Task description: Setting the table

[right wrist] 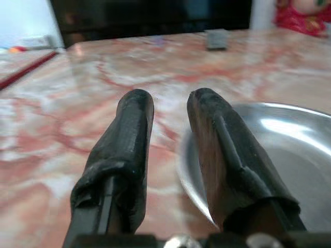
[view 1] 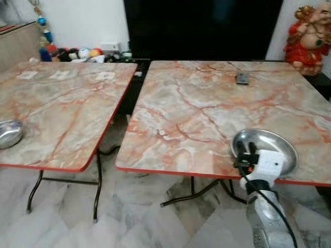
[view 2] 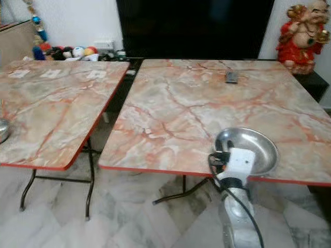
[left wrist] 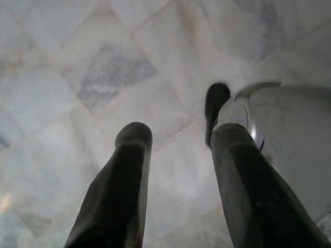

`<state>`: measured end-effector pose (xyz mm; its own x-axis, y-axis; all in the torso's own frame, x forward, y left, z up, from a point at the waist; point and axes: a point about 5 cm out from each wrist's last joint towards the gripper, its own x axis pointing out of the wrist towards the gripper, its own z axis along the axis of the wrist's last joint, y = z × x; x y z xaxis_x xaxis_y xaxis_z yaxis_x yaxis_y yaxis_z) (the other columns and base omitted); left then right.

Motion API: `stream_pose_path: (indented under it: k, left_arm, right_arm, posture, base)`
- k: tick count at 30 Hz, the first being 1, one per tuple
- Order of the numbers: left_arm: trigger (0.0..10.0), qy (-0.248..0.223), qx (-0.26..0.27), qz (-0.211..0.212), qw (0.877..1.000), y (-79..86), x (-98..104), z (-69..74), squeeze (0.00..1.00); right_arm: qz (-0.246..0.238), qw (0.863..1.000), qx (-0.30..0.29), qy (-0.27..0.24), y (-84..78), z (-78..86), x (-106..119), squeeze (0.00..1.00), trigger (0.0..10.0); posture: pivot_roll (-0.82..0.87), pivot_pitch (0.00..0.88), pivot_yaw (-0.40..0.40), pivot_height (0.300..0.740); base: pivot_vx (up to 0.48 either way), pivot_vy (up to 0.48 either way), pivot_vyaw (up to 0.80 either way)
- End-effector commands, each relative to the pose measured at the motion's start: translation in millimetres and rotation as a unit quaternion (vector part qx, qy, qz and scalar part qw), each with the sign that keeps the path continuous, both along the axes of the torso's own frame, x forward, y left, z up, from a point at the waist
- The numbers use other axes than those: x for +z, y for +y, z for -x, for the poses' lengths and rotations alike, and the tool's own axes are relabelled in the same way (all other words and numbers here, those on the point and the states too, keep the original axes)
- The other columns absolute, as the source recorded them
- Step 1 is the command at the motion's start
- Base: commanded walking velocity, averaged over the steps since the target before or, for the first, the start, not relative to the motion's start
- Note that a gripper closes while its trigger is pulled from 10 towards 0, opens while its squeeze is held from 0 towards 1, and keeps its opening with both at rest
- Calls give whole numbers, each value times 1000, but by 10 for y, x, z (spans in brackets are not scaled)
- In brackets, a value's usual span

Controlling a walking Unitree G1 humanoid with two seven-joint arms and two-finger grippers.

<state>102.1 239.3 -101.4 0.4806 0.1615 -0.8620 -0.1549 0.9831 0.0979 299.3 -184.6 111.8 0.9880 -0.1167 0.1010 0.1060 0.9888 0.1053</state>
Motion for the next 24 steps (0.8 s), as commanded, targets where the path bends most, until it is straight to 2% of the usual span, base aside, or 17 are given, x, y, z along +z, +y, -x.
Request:
stream_pose_path:
  k: [1,11,24]
  left_arm:
    - [10000,12,7,0,1000,31,-16,92,0]
    - [10000,13,3,0,1000,31,-18,100,0]
    - [10000,16,2,1,1000,24,-23,115,0]
  right_arm:
    - [-5,1000,7,-8,50,-16,36,0,10000]
    - [-18,1000,8,-5,123,-38,25,0,10000]
    - [-25,1000,10,-1,168,-64,17,0,10000]
  posture:
    - [-11,0,15,740]
    - [-9,0,16,740]
    - [-5,0,9,740]
  base:
    - [0,240,0]
    - [0,194,0]
    - [0,352,0]
